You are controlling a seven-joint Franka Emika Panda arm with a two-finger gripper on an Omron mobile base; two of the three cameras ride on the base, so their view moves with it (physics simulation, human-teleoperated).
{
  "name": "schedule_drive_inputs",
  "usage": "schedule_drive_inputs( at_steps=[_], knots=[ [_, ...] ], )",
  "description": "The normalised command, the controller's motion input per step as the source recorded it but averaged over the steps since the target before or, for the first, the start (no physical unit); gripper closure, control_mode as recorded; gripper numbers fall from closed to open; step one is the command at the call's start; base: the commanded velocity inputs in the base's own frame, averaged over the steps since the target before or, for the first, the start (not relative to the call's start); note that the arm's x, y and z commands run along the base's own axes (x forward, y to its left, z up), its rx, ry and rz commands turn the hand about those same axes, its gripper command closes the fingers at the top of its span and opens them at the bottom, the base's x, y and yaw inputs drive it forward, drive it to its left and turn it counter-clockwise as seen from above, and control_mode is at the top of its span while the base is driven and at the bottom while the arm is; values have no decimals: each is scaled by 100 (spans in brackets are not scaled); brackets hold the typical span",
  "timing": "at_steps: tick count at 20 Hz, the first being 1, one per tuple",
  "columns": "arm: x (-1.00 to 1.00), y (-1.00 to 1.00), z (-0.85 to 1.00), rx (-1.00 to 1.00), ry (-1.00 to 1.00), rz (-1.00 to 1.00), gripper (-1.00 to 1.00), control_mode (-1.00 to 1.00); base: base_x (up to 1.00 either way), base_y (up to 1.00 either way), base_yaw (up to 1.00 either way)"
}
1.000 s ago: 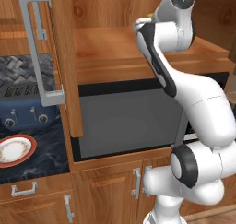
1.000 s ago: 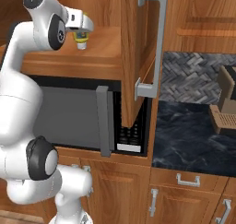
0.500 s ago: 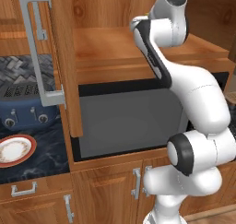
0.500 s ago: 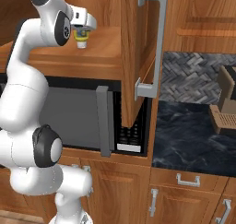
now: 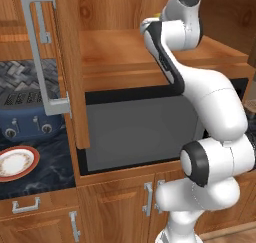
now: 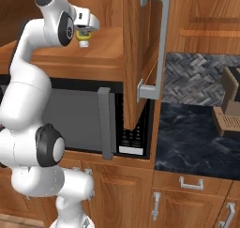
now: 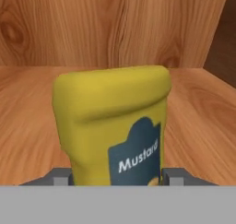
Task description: Move the hot dog bun to the plate on the dining table and place the condiment next to that plate. Then navigate to the fridge and take the sausage and place it on the plate as well.
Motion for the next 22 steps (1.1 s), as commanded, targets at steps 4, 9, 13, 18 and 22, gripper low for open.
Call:
schedule_drive_inputs(
  at_steps=[4, 9, 13, 18, 22],
  knots=[
    [-80, -1, 0, 0, -9, 4, 100, -100, 0, 0, 0],
    [-100, -1, 0, 0, -17, 2, 100, -100, 0, 0, 0],
    [-100, -25, 16, 8, -26, 15, 100, -100, 0, 0, 0],
    [-98, -10, 29, 5, -1, 18, 100, -100, 0, 0, 0],
    [-94, 7, 13, 0, 7, 2, 100, -100, 0, 0, 0]
  ],
)
